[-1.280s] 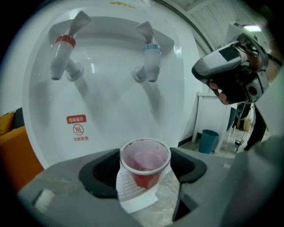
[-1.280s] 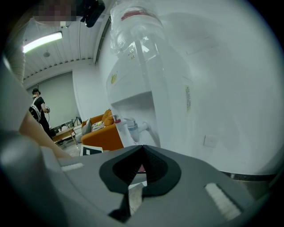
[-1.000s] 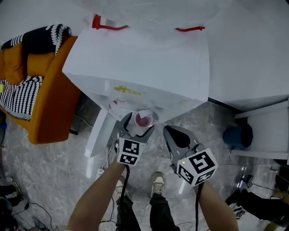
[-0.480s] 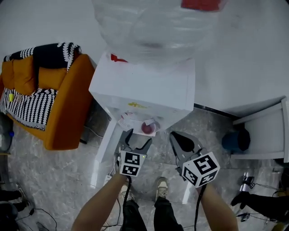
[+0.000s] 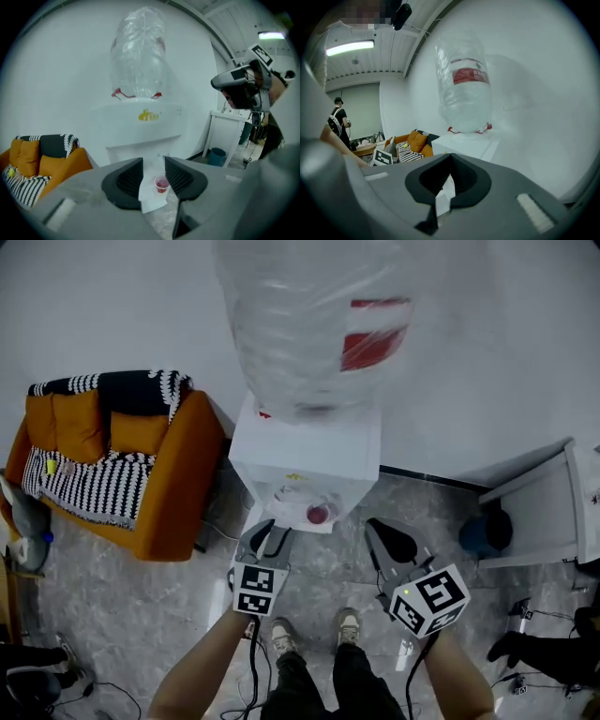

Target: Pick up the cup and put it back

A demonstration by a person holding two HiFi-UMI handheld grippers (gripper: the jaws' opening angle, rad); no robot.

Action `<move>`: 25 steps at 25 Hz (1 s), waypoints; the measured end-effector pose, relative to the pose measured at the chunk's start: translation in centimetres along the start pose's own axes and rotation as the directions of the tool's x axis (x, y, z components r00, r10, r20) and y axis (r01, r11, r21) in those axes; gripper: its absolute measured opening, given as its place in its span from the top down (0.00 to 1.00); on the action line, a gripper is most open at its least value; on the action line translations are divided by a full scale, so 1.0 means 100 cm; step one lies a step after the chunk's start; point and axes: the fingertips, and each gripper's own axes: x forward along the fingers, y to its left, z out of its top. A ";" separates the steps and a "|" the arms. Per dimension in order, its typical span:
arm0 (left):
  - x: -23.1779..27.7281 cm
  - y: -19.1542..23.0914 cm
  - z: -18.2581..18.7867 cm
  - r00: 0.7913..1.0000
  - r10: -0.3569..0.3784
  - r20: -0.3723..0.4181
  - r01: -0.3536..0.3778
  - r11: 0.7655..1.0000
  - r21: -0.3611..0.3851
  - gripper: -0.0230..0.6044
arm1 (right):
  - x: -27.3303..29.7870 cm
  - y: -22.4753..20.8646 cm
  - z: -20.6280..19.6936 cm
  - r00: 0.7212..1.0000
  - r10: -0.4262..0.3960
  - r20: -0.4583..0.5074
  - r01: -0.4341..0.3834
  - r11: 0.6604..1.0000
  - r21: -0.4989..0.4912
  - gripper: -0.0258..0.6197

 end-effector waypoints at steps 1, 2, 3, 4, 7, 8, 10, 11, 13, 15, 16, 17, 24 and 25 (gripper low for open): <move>-0.012 0.002 0.014 1.000 -0.001 0.015 0.001 1.000 0.000 0.72 | -0.007 0.005 0.013 1.000 0.002 0.011 -0.002 1.000 -0.009 0.96; -0.023 0.002 0.029 1.000 -0.006 0.029 0.006 1.000 -0.001 0.72 | -0.014 0.010 0.026 1.000 0.005 0.021 -0.004 1.000 -0.017 0.96; -0.036 0.001 0.042 0.999 -0.013 0.040 0.013 1.000 0.002 0.73 | -0.021 0.016 0.038 1.000 0.009 0.029 -0.008 1.000 -0.025 0.96; -0.048 0.000 0.055 0.999 -0.018 0.048 0.017 1.000 0.013 0.75 | -0.029 0.023 0.049 0.999 0.016 0.034 -0.014 0.999 -0.034 0.96; -0.086 -0.001 0.095 0.997 -0.004 0.072 -0.003 0.995 0.100 0.81 | -0.051 0.045 0.082 0.998 0.048 0.041 -0.046 0.998 -0.050 0.96; -0.099 -0.001 0.108 0.996 0.003 0.088 -0.014 0.992 0.122 0.83 | -0.058 0.052 0.093 0.997 0.057 0.043 -0.055 0.997 -0.052 0.96; -0.124 0.000 0.134 0.992 0.014 0.123 -0.031 0.990 0.135 0.87 | -0.072 0.064 0.112 0.996 0.068 0.050 -0.065 0.995 -0.069 0.96; -0.136 0.001 0.147 0.990 0.018 0.139 -0.037 0.989 0.140 0.89 | -0.079 0.070 0.122 0.996 0.071 0.057 -0.066 0.994 -0.082 0.96; -0.161 -0.001 0.170 0.986 0.021 0.164 -0.048 0.986 0.158 0.90 | -0.093 0.081 0.141 0.994 0.076 0.077 -0.068 0.993 -0.099 0.96; -0.186 -0.005 0.192 0.982 0.016 0.187 -0.049 0.983 0.174 0.91 | -0.106 0.092 0.161 0.991 0.083 0.102 -0.072 0.992 -0.108 0.96; -0.198 -0.008 0.201 0.980 0.011 0.198 -0.048 0.982 0.182 0.92 | -0.112 0.097 0.171 0.990 0.087 0.114 -0.074 0.991 -0.113 0.96; -0.210 -0.011 0.211 0.978 0.007 0.209 -0.048 0.980 0.191 0.94 | -0.119 0.102 0.181 0.988 0.092 0.124 -0.077 0.990 -0.120 0.96; -0.286 -0.037 0.279 0.949 0.006 0.314 -0.038 0.995 0.096 0.96 | -0.164 0.139 0.240 0.968 0.150 0.199 -0.119 0.980 -0.161 0.96; -0.294 -0.042 0.285 0.945 0.000 0.326 -0.033 0.995 0.094 0.96 | -0.170 0.144 0.246 0.965 0.158 0.209 -0.124 0.978 -0.166 0.96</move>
